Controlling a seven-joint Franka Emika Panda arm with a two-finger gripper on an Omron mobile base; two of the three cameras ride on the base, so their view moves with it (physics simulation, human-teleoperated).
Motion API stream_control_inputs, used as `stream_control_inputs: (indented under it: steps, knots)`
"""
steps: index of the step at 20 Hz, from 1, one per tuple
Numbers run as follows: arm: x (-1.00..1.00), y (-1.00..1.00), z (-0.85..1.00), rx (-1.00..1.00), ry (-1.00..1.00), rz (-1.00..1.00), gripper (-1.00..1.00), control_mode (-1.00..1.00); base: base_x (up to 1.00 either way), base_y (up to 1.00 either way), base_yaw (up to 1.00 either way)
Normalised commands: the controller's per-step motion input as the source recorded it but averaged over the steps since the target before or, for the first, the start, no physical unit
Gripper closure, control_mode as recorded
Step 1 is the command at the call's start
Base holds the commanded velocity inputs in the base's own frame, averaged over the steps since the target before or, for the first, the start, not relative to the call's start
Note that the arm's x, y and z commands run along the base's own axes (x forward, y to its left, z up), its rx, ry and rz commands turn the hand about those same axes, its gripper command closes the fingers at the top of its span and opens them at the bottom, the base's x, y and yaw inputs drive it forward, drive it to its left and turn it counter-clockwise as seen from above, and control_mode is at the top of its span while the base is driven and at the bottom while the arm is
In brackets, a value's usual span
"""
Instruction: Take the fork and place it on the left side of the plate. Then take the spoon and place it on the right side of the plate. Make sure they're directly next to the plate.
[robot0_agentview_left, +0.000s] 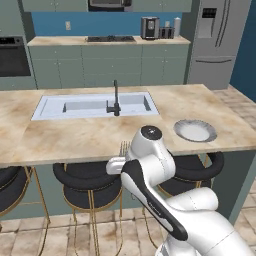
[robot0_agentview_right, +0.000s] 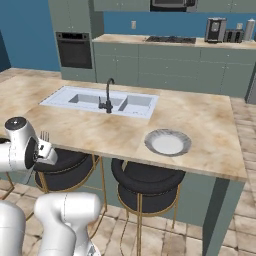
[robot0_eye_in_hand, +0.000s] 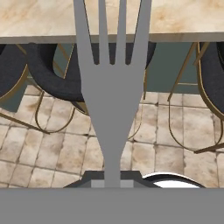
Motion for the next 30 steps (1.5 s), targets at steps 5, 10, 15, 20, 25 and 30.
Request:
stream_control_inputs:
  steps: [5, 10, 15, 20, 25, 30]
  knots:
    - [0.00, 0.00, 0.00, 0.00, 0.00, 0.00, 1.00, -1.00, 0.00, 0.00, 0.00]
    - [0.00, 0.00, 0.00, 0.00, 0.00, 0.00, 1.00, -1.00, 0.00, 0.00, 0.00]
    - [-0.02, 0.00, 0.00, 0.00, 0.00, 0.00, 1.00, -1.00, 0.00, 0.00, 0.00]
    - [-0.03, 0.01, 0.00, 0.00, 0.00, 0.00, 1.00, -1.00, 0.00, 0.00, 0.00]
    - [0.20, -0.07, 0.28, 0.00, 0.00, -0.03, 1.00, -1.00, 0.00, 0.00, 0.00]
    - [0.79, -0.55, 0.49, 0.00, 0.00, -0.05, 1.00, -1.00, 0.00, 0.00, 0.00]
